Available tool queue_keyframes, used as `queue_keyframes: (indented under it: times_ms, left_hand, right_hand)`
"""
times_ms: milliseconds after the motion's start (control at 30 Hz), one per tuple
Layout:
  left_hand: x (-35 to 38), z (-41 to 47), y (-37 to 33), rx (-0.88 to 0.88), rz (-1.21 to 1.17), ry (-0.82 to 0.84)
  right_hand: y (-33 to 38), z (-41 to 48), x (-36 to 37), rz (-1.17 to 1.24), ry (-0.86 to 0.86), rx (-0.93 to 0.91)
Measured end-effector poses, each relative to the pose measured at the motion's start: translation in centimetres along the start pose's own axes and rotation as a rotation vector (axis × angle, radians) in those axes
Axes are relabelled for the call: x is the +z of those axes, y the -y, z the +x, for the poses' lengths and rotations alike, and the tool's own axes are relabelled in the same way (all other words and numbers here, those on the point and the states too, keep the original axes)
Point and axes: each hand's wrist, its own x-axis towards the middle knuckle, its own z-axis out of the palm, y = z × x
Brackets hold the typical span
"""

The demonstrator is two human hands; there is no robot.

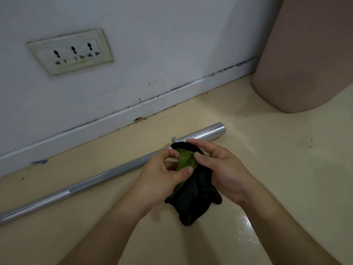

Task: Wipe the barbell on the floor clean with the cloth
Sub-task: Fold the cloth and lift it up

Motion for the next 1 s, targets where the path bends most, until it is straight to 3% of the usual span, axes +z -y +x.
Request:
queue_keyframes:
  times_ms: [100,233,367,500,600,700,833,900,1000]
  left_hand:
    - [-2.0,-1.7,-1.2,0.024,0.021,0.052]
    - [-5.1,-4.5,-3.2,0.031,0.052,-0.08]
    - [-4.1,-6.8,-4.3,-0.002,0.274,0.058]
    - [-4.3,-6.9,-4.6,0.054,0.272,-0.035]
    - [-7.4,-6.5,-5.1,0.066,0.327,-0.065]
    - [-10.7,-5.6,-5.9,0.069,0.118,-0.112]
    - [-15.8,-3.7,-8.5,-0.029,-0.062,-0.01]
    - [-17.3,-3.0,-10.4,-0.086,0.121,0.062]
    - [-18.7,-1.4,-11.4,0.115,0.838,-0.052]
  right_hand:
    - [2.1,-0.7,0.9,-0.175,0.1,0.01]
    - [4.5,-1.7,2.5,-0.33,0.103,-0.034]
    - [4.4,-2.4,5.7,-0.598,0.17,-0.056]
    - [5.7,-2.7,7.0,-0.626,0.293,-0.036]
    - [6.7,-2.0,6.4,-0.604,0.182,-0.083]
    - [7.1,-0.9,5.8,-0.659,0.058,-0.121]
    - [9.3,-0.1,5.8,-1.059,0.2,0.072]
    - [10.2,-0.1,7.5,-1.204,0.3,0.146]
    - [11.3,-0.7,11.2,-1.147,0.305,0.092]
